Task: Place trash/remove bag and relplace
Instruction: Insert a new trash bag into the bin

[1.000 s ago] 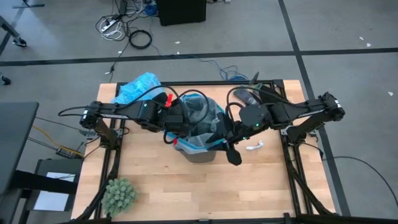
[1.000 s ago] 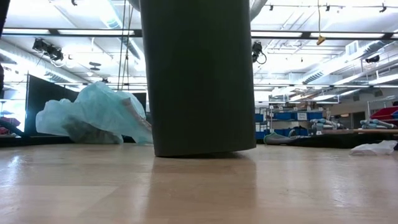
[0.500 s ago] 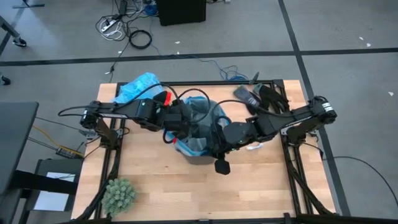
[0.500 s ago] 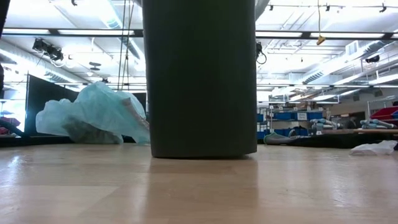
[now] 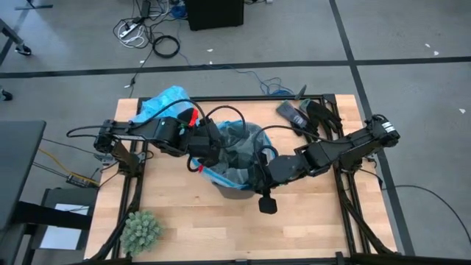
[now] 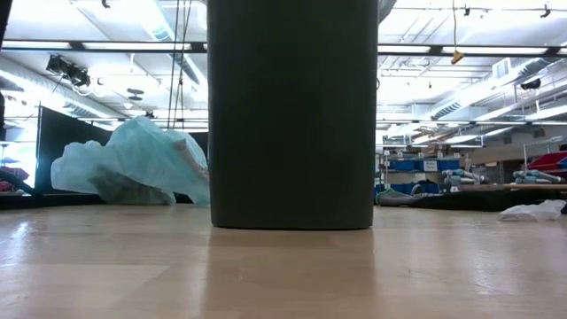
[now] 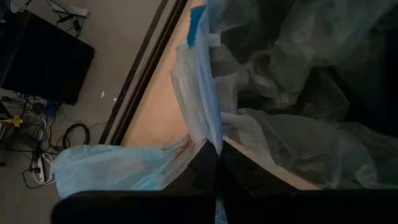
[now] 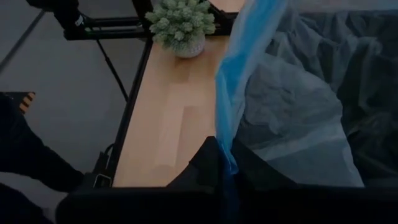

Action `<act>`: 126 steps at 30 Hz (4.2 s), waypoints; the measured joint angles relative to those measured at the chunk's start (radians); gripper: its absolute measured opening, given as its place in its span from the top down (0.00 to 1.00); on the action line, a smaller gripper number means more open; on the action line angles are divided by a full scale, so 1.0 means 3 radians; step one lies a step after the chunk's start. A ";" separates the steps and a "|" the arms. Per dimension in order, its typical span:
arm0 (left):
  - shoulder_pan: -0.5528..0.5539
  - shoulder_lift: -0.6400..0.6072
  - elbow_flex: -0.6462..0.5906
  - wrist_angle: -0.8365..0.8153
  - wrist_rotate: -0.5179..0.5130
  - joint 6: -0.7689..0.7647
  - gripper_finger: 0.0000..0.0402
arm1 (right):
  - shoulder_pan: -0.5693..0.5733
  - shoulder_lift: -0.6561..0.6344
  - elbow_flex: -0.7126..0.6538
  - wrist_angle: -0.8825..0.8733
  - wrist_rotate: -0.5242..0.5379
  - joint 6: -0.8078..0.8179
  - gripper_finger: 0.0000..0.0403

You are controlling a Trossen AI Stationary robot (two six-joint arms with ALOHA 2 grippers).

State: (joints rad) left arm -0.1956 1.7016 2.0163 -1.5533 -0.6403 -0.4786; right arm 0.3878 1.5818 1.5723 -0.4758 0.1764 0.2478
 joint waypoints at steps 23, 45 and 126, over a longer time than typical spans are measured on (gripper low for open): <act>-0.0201 0.0000 -0.0001 -0.0029 0.0047 -0.0163 0.96 | 0.0251 -0.0066 0.0124 0.0006 0.0329 -0.0107 0.99; -0.0206 0.0000 -0.0001 0.0132 0.0046 0.0008 0.96 | 0.0203 -0.0069 0.0131 -0.0349 0.0380 0.0160 0.86; -0.0368 -0.0009 -0.0805 0.1033 -0.0165 -0.0252 0.96 | 0.0296 -0.0128 -0.0190 -0.1130 0.0121 0.0727 1.00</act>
State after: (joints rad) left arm -0.3059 1.6989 1.7748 -1.2434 -0.6898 -0.5540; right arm 0.4766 1.5433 1.5154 -0.8146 0.2127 0.4658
